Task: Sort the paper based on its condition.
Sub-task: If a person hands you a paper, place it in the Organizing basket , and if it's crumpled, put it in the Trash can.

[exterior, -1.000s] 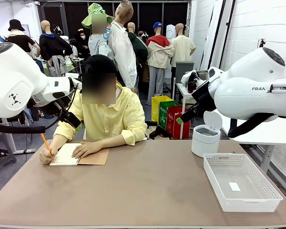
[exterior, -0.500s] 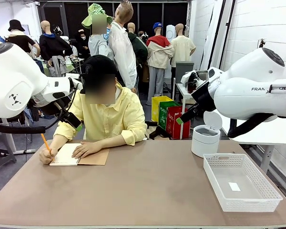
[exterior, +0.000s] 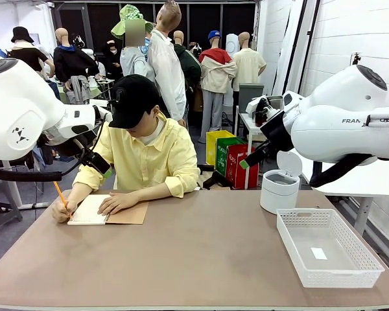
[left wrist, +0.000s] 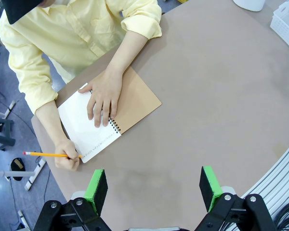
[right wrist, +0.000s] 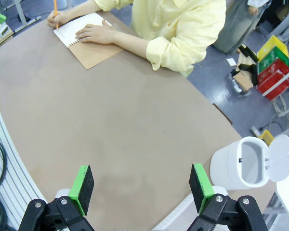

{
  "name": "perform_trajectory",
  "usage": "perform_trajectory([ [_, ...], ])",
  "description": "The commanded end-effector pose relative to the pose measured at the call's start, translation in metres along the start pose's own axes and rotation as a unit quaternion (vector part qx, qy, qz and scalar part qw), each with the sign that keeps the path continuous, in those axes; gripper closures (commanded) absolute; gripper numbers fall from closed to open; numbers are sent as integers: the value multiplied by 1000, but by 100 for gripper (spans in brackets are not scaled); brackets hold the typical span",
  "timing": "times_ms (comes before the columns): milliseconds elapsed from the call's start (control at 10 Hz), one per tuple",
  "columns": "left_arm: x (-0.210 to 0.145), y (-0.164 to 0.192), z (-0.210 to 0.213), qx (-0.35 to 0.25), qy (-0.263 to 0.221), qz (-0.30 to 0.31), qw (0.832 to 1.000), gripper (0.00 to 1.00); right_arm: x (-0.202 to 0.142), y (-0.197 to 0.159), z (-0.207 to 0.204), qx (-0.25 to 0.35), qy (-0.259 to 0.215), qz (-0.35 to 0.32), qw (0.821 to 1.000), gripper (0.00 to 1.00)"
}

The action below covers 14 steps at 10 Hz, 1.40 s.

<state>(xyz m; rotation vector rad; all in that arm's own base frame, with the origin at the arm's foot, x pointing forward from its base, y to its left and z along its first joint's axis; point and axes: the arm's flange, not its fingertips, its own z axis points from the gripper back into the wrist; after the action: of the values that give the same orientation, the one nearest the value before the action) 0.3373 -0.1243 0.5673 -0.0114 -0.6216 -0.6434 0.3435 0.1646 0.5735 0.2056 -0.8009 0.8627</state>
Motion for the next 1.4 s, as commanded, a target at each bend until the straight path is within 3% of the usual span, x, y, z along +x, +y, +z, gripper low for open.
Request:
perform_trajectory([
  [0,0,0,0,1,0,-1,1000,0,-1,0,0,1,2,0,1000,0],
  [1300,0,0,0,1,0,-1,1000,0,-1,0,0,1,2,0,1000,0],
])
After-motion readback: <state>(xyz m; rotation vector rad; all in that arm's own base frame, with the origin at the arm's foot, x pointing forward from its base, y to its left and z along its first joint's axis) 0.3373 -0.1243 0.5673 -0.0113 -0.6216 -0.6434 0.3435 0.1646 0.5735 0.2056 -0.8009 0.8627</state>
